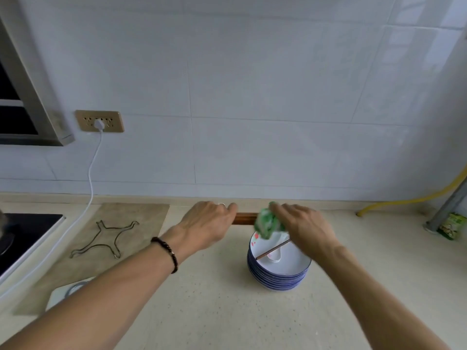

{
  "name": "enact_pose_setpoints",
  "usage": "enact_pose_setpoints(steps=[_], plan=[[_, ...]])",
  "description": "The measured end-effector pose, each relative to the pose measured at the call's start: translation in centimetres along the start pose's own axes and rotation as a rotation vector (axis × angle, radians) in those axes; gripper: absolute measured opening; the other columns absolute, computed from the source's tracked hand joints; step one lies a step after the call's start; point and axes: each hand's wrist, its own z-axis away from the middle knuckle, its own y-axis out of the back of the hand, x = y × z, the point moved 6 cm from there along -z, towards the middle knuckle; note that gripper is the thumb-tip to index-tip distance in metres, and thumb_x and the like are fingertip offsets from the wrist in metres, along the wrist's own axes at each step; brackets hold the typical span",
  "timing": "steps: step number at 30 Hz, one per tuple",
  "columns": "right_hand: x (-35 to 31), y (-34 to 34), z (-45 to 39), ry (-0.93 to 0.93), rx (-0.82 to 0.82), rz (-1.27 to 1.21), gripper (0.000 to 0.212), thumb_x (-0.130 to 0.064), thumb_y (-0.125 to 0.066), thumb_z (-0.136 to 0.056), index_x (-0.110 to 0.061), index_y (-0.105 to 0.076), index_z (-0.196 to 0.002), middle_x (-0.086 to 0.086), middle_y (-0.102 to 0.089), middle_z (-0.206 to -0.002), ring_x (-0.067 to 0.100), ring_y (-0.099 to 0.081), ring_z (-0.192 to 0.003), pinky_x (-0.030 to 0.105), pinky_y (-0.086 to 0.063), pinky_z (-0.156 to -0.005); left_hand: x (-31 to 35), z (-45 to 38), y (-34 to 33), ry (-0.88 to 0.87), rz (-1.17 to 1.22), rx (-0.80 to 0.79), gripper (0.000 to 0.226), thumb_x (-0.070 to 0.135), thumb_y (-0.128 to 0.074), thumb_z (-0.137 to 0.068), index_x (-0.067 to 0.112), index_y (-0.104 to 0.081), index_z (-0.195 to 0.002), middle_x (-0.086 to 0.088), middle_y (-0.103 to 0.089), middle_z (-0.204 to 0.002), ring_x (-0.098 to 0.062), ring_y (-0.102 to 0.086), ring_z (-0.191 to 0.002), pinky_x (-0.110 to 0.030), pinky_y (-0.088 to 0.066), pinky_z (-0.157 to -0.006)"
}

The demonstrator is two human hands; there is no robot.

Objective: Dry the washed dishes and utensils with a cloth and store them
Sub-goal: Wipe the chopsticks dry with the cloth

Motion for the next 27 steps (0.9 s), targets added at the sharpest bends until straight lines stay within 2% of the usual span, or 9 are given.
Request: enact_pose_setpoints(steps=[3,6,8,13,16,20,23,25,27], plan=[[1.7,1.2,0.0,-0.069,0.035,0.015,0.052,0.001,-0.084,-0.056,-0.01,-0.064,-0.102,0.005,-0.066,-0.075,0.032,-0.066,-0.063,0.03,-0.045,-0.048,-0.9,-0.1,0.5,0.032,-0.001,0.044,0.025,-0.001,-0.034,-0.094,0.011,-0.043,-0.115,-0.01,-0.065,-0.099,-0.032,-0.055,-0.074,-0.037,-0.033,-0.061],[-2.5,2.0,-2.2,-0.019,0.074,0.042,0.031,-0.002,-0.068,-0.06,-0.011,-0.065,-0.089,0.001,-0.061,-0.066,0.028,-0.059,-0.054,0.028,-0.034,-0.046,1.9,-1.2,1.2,0.001,0.077,0.069,0.022,0.004,-0.036,-0.097,0.01,-0.043,-0.117,-0.01,-0.066,-0.103,-0.034,-0.063,-0.086,-0.037,-0.034,-0.062],[-3.2,1.0,-2.4,0.038,0.052,0.007,0.031,-0.001,-0.054,-0.065,-0.011,-0.063,-0.093,0.0,-0.058,-0.066,0.028,-0.055,-0.052,0.027,-0.026,-0.046,2.2,-1.3,1.3,-0.019,0.073,0.072,0.021,0.005,-0.035,-0.098,0.01,-0.044,-0.116,-0.009,-0.065,-0.102,-0.033,-0.062,-0.083,-0.037,-0.035,-0.062],[2.5,1.3,-0.3,-0.117,0.024,-0.021,0.053,0.004,-0.082,-0.058,-0.008,-0.062,-0.106,0.007,-0.068,-0.079,0.034,-0.065,-0.065,0.034,-0.046,-0.05,-2.3,0.5,0.9,0.032,-0.028,0.135,0.022,-0.001,-0.032,-0.099,0.012,-0.044,-0.112,-0.002,-0.05,-0.081,-0.023,-0.047,-0.061,-0.034,-0.035,-0.057],[-1.7,2.4,-3.4,-0.066,0.118,-0.014,0.035,0.0,-0.065,-0.064,-0.006,-0.065,-0.098,0.008,-0.068,-0.078,0.033,-0.065,-0.065,0.035,-0.051,-0.053,-0.2,-0.4,2.0,0.034,0.021,0.161,0.018,0.004,-0.033,-0.101,0.011,-0.044,-0.114,-0.004,-0.054,-0.085,-0.028,-0.054,-0.065,-0.035,-0.035,-0.058],[-1.6,2.4,-3.4,0.087,0.087,-0.054,0.045,0.006,-0.063,-0.061,-0.008,-0.064,-0.104,0.004,-0.065,-0.077,0.03,-0.061,-0.061,0.03,-0.04,-0.051,-1.7,0.2,1.9,0.014,-0.006,0.154,0.016,0.002,-0.032,-0.1,0.012,-0.043,-0.107,-0.004,-0.057,-0.082,-0.023,-0.046,-0.057,-0.033,-0.032,-0.054],[3.2,2.3,-1.5,-0.051,0.069,0.006,0.053,0.013,-0.07,-0.058,-0.005,-0.062,-0.108,0.01,-0.071,-0.086,0.035,-0.069,-0.074,0.039,-0.055,-0.068,-4.8,2.1,1.8,0.055,-0.026,0.217,0.019,-0.001,-0.035,-0.098,0.009,-0.049,-0.103,-0.001,-0.047,-0.069,-0.016,-0.036,-0.048,-0.031,-0.03,-0.049],[1.3,2.9,-2.6,-0.045,0.141,0.031,0.038,0.002,-0.065,-0.066,-0.002,-0.065,-0.104,0.013,-0.072,-0.088,0.034,-0.071,-0.077,0.045,-0.058,-0.078,-3.8,2.0,2.6,0.051,-0.007,0.201,0.019,0.001,-0.033,-0.1,0.009,-0.048,-0.109,-0.001,-0.047,-0.073,-0.014,-0.035,-0.048,-0.03,-0.03,-0.052],[-2.5,3.1,-4.4,0.043,0.177,-0.025,0.039,-0.005,-0.046,-0.069,-0.004,-0.066,-0.102,0.01,-0.07,-0.085,0.033,-0.068,-0.072,0.041,-0.057,-0.064,-2.0,1.1,2.9,0.035,0.04,0.199,0.018,0.006,-0.029,-0.104,0.011,-0.044,-0.113,-0.001,-0.048,-0.08,-0.018,-0.038,-0.053,-0.031,-0.029,-0.055]])
